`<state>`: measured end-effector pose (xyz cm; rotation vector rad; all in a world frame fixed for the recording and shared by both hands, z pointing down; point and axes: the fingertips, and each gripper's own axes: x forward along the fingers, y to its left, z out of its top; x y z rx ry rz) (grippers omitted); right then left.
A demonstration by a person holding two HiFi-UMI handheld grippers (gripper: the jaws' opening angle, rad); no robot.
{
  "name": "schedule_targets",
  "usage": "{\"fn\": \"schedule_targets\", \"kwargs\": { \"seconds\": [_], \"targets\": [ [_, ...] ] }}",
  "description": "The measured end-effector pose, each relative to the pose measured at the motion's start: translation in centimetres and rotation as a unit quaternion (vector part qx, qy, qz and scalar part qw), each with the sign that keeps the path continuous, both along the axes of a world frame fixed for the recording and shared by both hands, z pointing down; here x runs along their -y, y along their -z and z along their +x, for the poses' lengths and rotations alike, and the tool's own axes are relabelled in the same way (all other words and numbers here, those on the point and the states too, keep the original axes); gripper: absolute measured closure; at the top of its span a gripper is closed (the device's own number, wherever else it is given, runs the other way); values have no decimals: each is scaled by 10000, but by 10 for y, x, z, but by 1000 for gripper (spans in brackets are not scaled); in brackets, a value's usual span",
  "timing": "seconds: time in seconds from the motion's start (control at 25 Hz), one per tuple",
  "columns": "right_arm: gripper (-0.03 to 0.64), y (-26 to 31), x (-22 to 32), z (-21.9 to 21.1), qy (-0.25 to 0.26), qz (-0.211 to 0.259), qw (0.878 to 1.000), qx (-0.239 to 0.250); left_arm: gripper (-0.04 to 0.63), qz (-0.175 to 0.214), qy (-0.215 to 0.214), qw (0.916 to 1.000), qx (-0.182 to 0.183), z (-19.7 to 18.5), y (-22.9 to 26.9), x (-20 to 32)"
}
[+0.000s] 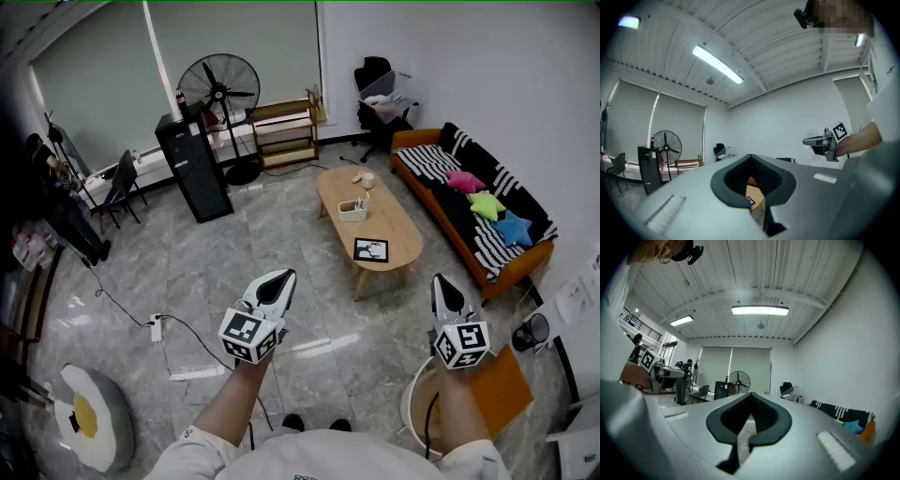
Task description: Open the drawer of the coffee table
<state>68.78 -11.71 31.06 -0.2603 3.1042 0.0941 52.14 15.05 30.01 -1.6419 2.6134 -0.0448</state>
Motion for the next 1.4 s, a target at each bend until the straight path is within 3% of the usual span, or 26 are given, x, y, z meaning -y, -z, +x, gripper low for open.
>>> {"fn": "schedule_targets", "kwargs": {
  "seconds": [0.4,0.52,0.56,0.6,0.64,1.4],
  "targets": [
    [614,3,1,-5,104,2,9999,6,597,41,80,10000,-1,0,3,1],
    [614,6,3,-5,68,-97,9997,236,597,53,94,9999,-13,0,0,-2],
    [552,7,6,-5,-15,-149,9992,363,597,59,101,9999,-14,0,0,-3],
    [237,8,10,-6,-112,-202,9986,480,597,68,111,9999,-14,1,0,-4],
    [29,9,13,-7,-179,-246,9979,567,597,78,124,9999,-13,1,0,-4],
    [28,-12,-6,-25,424,-164,9986,285,596,56,509,9987,0,0,-9,-23]
  ]
}}
